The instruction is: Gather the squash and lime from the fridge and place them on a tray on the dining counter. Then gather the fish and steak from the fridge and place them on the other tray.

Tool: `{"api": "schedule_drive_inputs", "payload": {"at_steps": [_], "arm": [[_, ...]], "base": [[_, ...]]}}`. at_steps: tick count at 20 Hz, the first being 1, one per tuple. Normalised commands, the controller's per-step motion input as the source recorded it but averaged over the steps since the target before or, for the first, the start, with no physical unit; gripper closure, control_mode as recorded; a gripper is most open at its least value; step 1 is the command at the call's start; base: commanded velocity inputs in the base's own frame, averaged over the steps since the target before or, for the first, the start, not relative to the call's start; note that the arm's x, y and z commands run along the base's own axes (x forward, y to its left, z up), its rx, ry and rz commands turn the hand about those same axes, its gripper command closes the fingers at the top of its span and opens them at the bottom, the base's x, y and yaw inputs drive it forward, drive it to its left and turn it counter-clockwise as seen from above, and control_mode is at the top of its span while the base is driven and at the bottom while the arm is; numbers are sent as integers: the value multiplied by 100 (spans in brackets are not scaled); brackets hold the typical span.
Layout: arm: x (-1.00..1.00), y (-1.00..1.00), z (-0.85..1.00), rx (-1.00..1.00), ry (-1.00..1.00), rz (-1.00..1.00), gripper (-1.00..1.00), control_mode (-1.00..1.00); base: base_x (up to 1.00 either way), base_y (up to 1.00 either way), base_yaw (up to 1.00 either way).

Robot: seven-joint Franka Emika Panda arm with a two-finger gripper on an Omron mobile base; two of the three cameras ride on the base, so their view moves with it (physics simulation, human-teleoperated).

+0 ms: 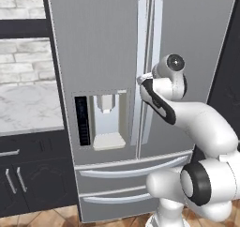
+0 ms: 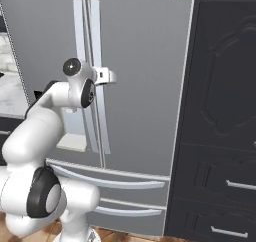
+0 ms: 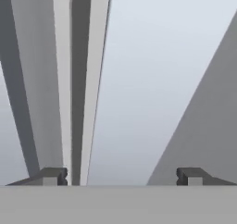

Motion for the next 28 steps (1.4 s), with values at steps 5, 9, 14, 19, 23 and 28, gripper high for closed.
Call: {"api": "schedule_drive_inputs", "payload": {"at_steps": [5, 9, 14, 19, 23, 28], "arm": [[48, 0, -36, 0, -11, 0, -100, -100], [63, 0, -42, 0, -7, 0, 100, -100], [27, 0, -25, 0, 1, 0, 100, -100], [-53, -15, -6, 0, -7, -2, 100, -100], [-100, -29, -1, 0, -14, -6, 100, -100], [-92, -30, 1, 0, -5, -6, 100, -100]], "base": [[0, 0, 0], [0, 0, 0], [0, 0, 0], [0, 0, 0], [0, 0, 0], [0, 0, 0]]}}
